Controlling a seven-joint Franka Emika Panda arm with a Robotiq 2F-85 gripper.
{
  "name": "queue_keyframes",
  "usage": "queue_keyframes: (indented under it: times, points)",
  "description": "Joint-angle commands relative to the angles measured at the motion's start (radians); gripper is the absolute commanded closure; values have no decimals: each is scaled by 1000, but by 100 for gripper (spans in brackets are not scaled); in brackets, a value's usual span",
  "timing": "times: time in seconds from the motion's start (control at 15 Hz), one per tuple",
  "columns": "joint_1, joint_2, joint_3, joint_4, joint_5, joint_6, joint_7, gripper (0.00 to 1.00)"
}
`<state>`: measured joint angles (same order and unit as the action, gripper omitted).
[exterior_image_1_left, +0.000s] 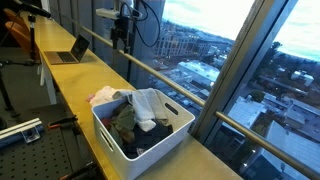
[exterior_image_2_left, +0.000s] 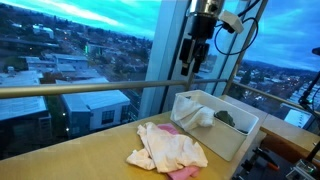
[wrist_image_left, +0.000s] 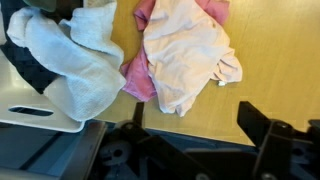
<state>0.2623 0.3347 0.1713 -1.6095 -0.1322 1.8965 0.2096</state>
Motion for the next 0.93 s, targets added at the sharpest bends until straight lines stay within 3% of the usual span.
queue_keyframes:
  times: [0.0, 0.4, 0.87]
  points:
    - [-52, -63, -33, -61, 33, 38, -30, 0]
    - [-175, -51, -90, -112, 79, 164, -159, 0]
    - [-276, 77, -141, -144, 122, 260, -242, 0]
